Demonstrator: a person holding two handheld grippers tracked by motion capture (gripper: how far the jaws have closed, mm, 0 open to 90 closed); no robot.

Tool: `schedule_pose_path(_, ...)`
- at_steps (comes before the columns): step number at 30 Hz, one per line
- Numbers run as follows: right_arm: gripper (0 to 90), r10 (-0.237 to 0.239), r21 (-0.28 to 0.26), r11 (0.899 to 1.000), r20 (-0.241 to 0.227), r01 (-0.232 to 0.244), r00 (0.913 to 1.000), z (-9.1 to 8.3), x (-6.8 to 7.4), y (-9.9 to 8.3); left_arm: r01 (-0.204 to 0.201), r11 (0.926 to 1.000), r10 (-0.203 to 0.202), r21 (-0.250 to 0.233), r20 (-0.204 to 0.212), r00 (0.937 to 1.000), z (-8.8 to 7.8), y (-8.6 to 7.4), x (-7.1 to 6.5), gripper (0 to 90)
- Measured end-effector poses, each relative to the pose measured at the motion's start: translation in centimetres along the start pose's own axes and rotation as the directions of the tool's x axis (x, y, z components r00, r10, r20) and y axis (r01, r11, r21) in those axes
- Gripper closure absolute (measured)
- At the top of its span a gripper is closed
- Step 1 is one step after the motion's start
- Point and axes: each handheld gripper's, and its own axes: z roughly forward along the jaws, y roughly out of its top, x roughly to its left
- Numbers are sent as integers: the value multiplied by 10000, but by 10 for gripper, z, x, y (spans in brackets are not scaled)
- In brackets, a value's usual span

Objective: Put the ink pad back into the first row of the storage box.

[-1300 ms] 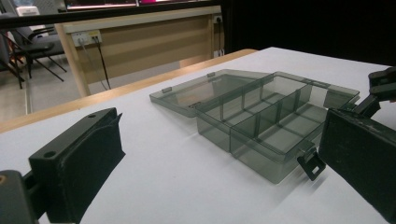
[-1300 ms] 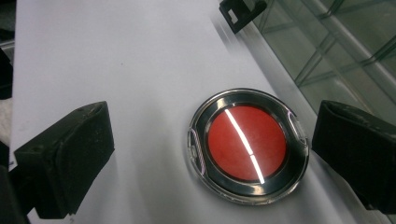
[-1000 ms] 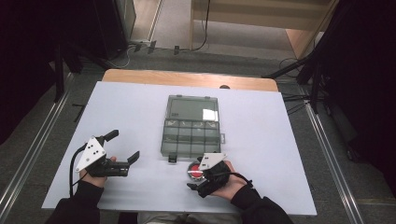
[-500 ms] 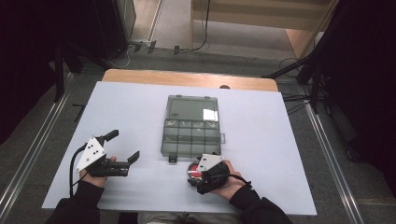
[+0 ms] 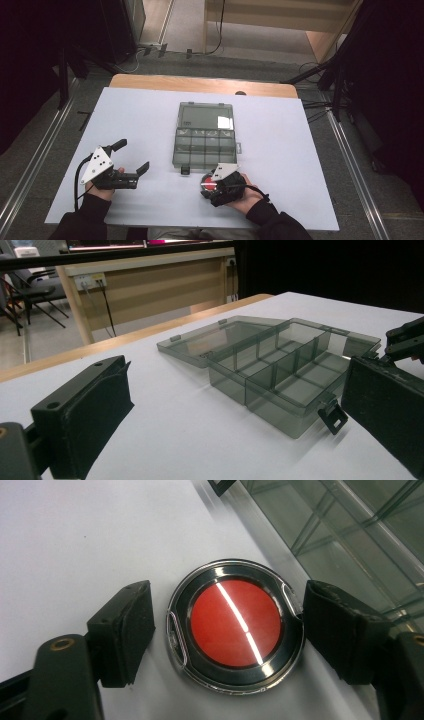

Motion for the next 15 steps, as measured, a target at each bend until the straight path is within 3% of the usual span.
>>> schedule_pose_path(2, 306, 37, -26, 10000, 53, -37, 10000, -1, 0, 0, -7, 10000, 7, 4, 1, 10000, 0, 0, 0, 0)
schedule_pose_path(15, 310, -282, -3, 9996, 345, 282, 9990, -3, 3, 1, -4, 10000, 4, -37, 2, 10000, 0, 0, 0, 0)
